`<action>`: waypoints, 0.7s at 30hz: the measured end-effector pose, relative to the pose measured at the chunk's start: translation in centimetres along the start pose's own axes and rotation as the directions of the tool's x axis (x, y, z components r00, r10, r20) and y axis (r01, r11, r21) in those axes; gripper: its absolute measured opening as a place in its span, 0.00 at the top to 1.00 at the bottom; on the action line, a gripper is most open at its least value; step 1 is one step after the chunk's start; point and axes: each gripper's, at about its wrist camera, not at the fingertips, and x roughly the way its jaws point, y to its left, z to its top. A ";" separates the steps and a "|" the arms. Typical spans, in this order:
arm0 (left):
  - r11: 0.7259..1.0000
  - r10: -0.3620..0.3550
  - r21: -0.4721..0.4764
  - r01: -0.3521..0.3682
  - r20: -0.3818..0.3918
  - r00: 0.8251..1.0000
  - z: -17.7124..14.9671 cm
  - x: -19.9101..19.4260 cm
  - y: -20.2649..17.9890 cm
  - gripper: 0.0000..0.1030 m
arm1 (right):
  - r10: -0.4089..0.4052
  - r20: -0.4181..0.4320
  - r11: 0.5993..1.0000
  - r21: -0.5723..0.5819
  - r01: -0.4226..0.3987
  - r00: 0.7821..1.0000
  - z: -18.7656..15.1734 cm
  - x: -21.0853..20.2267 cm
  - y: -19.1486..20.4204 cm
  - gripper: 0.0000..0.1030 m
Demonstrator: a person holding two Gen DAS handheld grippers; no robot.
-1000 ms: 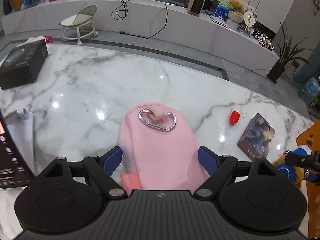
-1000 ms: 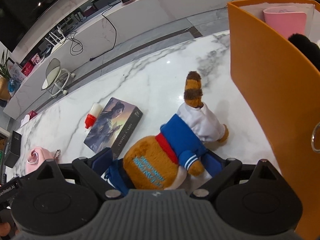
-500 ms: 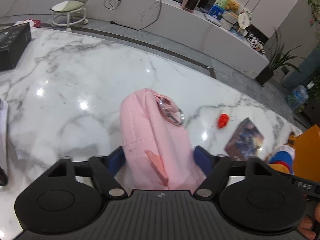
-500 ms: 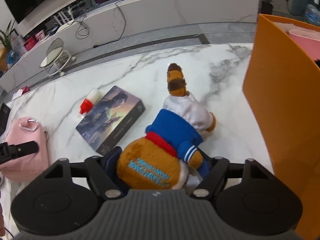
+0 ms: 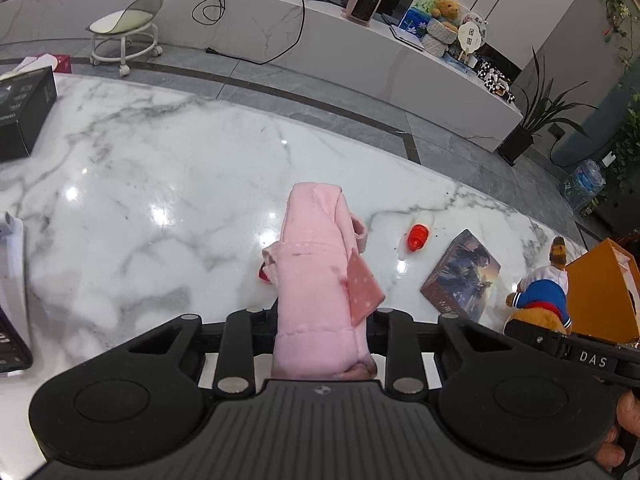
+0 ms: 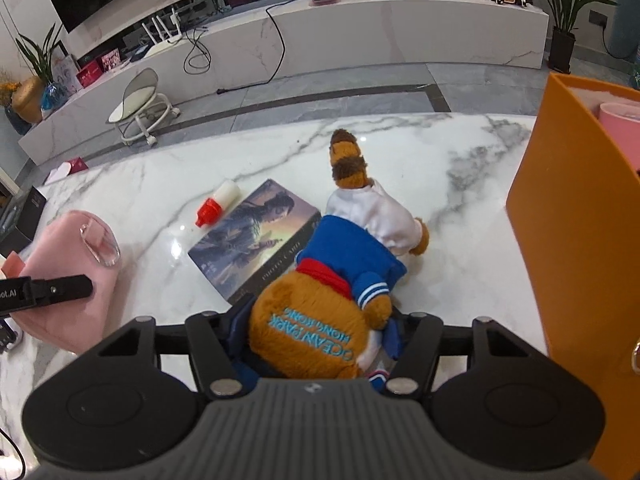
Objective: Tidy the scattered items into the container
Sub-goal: 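Grasp the brown sailor-suited bear with the right tool while the left tool lifts the pouch, then carry the pink pouch and sailor bear with both tools over the orange box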
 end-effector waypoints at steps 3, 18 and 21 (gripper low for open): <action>1.000 0.003 0.004 -0.003 0.011 1.000 -0.1 -0.8 -0.2 0.72 | 0.010 0.014 1.000 0.003 -0.010 1.000 0.1 -0.7 0.1 0.37; 0.999 -0.027 0.039 0.024 0.084 0.996 0.0 -5.0 -4.4 0.73 | 0.052 0.133 0.999 -0.003 -0.052 0.990 0.9 -6.4 -0.4 0.37; 0.996 -0.062 0.065 0.056 0.092 0.994 -0.4 -5.4 -6.4 0.73 | 0.060 0.169 0.998 -0.003 -0.060 0.984 1.2 -7.9 -0.9 0.37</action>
